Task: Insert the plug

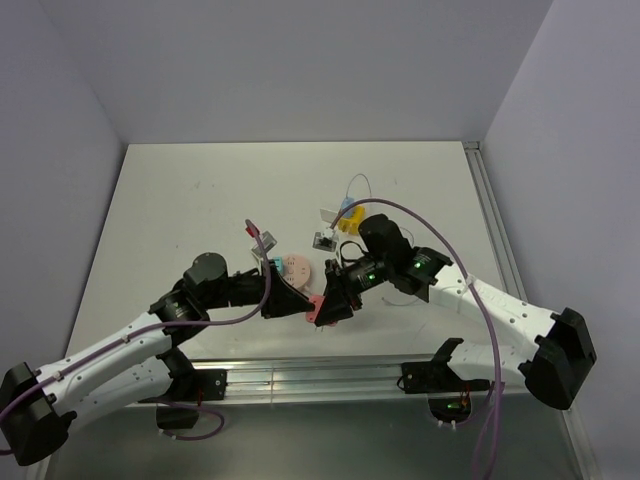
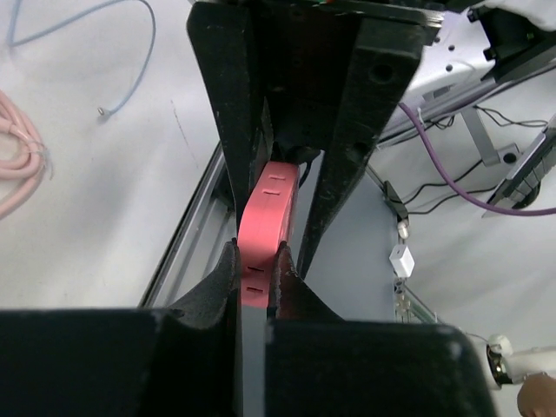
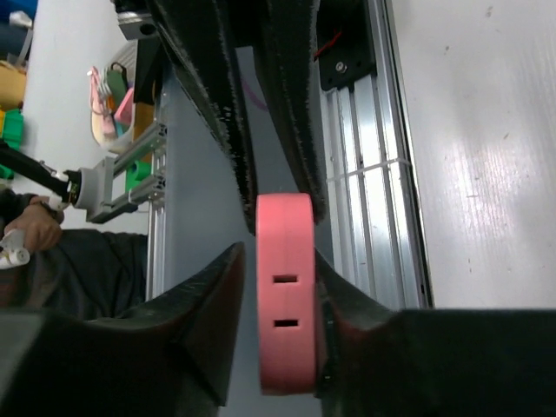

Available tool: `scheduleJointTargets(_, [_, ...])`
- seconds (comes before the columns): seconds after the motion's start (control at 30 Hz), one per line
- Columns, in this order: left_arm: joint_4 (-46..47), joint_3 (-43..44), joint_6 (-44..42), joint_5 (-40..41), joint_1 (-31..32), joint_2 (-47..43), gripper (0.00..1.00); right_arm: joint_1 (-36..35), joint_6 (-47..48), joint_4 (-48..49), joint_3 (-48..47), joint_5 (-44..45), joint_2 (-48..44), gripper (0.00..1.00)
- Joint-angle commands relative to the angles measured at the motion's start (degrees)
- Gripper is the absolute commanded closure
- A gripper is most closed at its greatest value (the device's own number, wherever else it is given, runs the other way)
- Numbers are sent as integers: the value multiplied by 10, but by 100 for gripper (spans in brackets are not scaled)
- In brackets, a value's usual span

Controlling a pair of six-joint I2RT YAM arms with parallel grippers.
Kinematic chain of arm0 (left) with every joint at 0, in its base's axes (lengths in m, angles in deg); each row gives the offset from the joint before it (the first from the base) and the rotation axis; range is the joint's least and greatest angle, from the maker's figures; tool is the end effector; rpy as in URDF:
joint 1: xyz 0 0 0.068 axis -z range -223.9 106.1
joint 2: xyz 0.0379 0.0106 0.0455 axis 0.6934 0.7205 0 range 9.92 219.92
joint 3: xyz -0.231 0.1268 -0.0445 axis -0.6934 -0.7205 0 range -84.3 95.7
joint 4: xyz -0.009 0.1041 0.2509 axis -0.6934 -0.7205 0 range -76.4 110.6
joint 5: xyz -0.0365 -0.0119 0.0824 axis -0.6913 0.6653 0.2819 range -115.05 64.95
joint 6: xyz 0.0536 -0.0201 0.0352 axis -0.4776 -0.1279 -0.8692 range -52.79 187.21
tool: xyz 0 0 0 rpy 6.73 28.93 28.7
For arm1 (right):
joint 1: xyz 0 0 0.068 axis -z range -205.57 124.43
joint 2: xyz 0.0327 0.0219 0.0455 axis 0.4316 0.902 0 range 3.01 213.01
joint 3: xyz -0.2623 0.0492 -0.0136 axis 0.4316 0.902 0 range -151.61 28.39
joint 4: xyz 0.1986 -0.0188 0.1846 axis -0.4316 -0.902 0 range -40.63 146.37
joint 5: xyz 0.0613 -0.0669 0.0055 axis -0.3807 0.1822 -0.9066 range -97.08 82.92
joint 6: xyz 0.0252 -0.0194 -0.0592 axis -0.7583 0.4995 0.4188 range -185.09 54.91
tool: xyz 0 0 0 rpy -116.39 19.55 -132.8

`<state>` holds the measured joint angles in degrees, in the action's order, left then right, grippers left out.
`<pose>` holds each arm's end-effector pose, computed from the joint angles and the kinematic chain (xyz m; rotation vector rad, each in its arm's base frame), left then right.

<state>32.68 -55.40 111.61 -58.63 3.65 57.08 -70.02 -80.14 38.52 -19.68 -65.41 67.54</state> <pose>0.1294 -0.1855 0.2669 0.5670 1.8860 -1.6255 0.1508 0.2117 0.2740 -1.2020 1.9903 1.6653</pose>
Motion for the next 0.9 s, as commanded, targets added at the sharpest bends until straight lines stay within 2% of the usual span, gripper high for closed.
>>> scheduleJointTargets(0.0, [-27, 26, -21, -24, -1, 6, 100, 1, 24, -14, -30, -51, 3, 62])
scheduleJointTargets(0.1, [-44, 33, -27, -27, -1, 9, 100, -1, 34, -23, -33, -56, 9, 71])
scheduleJointTargets(0.37, [-64, 43, -31, -52, -1, 28, 100, -18, 56, -50, -45, -70, 26, 69])
scheduleJointTargets(0.57, [-84, 50, -39, -53, -1, 31, 100, -26, 64, -56, -43, -80, 31, 73])
scheduleJointTargets(0.6, [-86, 50, -39, -54, -1, 32, 100, -27, 63, -55, -42, -79, 32, 81])
scheduleJointTargets(0.67, [-85, 50, -38, -50, -1, 33, 100, -30, 65, -57, -42, -82, 34, 86])
scheduleJointTargets(0.7, [-86, 51, -38, -49, -1, 33, 100, -34, 65, -59, -43, -79, 38, 100])
scheduleJointTargets(0.77, [-88, 55, -35, -43, -2, 32, 99, -40, 63, -65, -47, -57, 41, 100])
scheduleJointTargets(0.8, [-95, 58, -34, -9, -2, 29, 95, -47, 55, -65, -47, -14, 44, 100])
scheduleJointTargets(0.83, [-137, 62, -37, 23, -3, 24, 83, -50, 46, -63, -46, 24, 44, 100])
scheduleJointTargets(0.87, [-159, 71, -34, 76, -3, 7, 65, -51, 32, -54, -45, 66, 43, 100])
